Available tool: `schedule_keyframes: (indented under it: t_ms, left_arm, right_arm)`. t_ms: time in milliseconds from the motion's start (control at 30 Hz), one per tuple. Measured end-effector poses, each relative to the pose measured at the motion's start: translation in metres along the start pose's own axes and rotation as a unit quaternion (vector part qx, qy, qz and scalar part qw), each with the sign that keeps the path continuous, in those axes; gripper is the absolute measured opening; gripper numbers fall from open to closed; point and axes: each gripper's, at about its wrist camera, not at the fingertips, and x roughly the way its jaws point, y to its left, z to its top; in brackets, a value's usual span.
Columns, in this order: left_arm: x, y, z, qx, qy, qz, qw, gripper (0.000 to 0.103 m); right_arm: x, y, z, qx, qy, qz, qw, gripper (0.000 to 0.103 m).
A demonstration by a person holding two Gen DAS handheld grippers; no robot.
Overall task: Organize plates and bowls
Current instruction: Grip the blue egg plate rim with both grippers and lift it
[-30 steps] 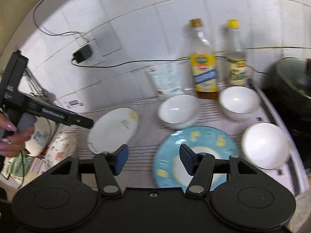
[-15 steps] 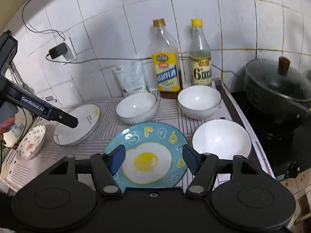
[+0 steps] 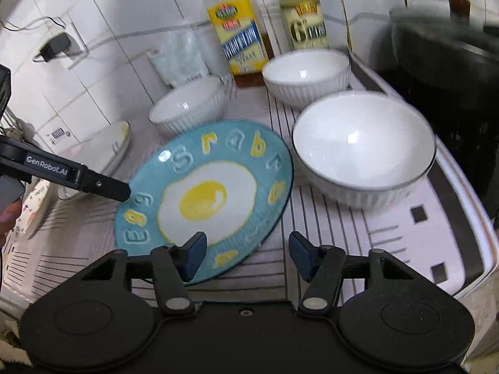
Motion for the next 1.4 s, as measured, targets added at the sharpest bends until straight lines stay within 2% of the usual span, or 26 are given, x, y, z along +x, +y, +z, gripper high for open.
schedule_keyframes:
  t_ms: [200, 300, 400, 500, 567, 600, 700, 800, 1100, 1300, 1400]
  left_arm:
    - [0.011, 0.0, -0.001, 0.018, -0.005, -0.003, 0.9998, 0.073]
    - [0.015, 0.002, 0.0, 0.011, 0.003, -0.007, 0.9999, 0.072]
    - [0.021, 0.003, 0.002, 0.007, 0.015, -0.017, 0.9997, 0.067]
    - [0.025, 0.003, 0.003, 0.006, 0.023, -0.02, 0.9995, 0.055]
    - [0.027, 0.003, 0.002, 0.008, 0.024, -0.012, 0.9996, 0.047]
    - [0.028, 0.003, 0.002, 0.01, 0.024, -0.011, 0.9996, 0.047]
    - [0.028, 0.005, 0.003, 0.006, 0.023, -0.021, 0.9995, 0.042]
    - [0.03, 0.007, 0.005, -0.006, 0.026, -0.041, 0.9988, 0.031]
    - [0.032, 0.009, 0.002, -0.044, 0.011, -0.043, 0.9981, 0.031]
    - [0.031, 0.007, 0.004, -0.045, 0.025, -0.036, 0.998, 0.032]
    - [0.025, 0.011, 0.0, -0.047, 0.023, -0.041, 0.9978, 0.031]
  right_arm:
    - [0.009, -0.006, -0.002, 0.022, -0.003, 0.008, 1.0, 0.053]
    - [0.011, -0.008, -0.001, 0.026, -0.003, 0.01, 1.0, 0.043]
    - [0.012, -0.01, 0.0, 0.036, -0.005, 0.016, 0.999, 0.032]
    - [0.014, -0.011, 0.0, 0.036, -0.006, 0.019, 0.999, 0.025]
    - [0.016, -0.013, 0.002, 0.042, -0.004, 0.021, 0.999, 0.025]
    - [0.016, -0.013, 0.002, 0.044, -0.004, 0.021, 0.999, 0.025]
    - [0.017, -0.012, 0.003, 0.043, -0.002, 0.019, 0.999, 0.025]
    - [0.018, -0.013, 0.002, 0.047, -0.004, 0.023, 0.999, 0.025]
    - [0.02, -0.026, -0.002, 0.101, -0.014, 0.046, 0.994, 0.021]
    - [0.021, -0.021, 0.003, 0.089, 0.002, 0.036, 0.995, 0.021]
    - [0.019, -0.02, 0.007, 0.08, 0.016, 0.046, 0.996, 0.021]
